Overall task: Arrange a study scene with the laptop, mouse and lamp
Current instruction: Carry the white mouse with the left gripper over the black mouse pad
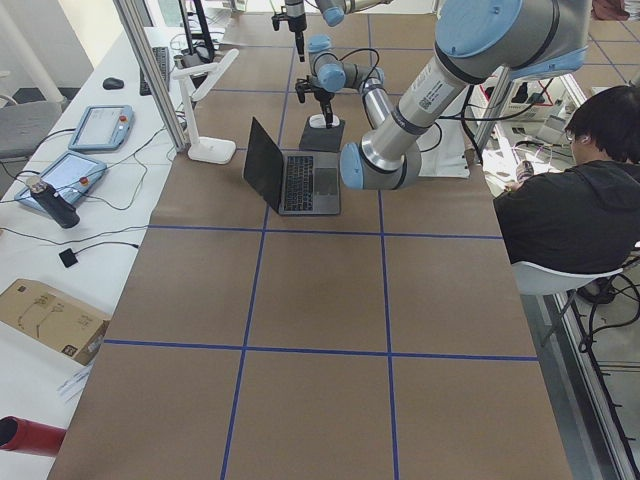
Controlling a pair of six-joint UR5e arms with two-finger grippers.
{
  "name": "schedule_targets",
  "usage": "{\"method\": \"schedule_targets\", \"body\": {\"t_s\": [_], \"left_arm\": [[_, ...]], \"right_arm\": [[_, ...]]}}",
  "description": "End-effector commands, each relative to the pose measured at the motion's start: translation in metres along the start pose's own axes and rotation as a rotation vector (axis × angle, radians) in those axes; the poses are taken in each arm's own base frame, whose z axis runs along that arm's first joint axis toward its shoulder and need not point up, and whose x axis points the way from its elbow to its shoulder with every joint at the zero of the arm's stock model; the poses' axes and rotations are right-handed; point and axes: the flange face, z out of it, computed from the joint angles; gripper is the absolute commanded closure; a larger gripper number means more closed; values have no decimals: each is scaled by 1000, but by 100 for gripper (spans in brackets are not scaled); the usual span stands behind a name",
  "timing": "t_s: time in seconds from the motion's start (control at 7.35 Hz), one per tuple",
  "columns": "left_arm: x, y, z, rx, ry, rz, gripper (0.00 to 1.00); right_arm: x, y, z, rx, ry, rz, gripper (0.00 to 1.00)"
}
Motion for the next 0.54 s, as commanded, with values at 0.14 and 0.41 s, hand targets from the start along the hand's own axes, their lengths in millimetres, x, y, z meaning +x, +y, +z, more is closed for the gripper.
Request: {"method": "schedule_targets", "body": {"t_s": [0.14,0.41], "left_arm": [[45,3,42,64,-29,65,73],[42,2,55,68,-57,101,73]], "right_arm": [[2,-1,0,0,2,3,0],[2,-1,0,0,2,3,0]]}}
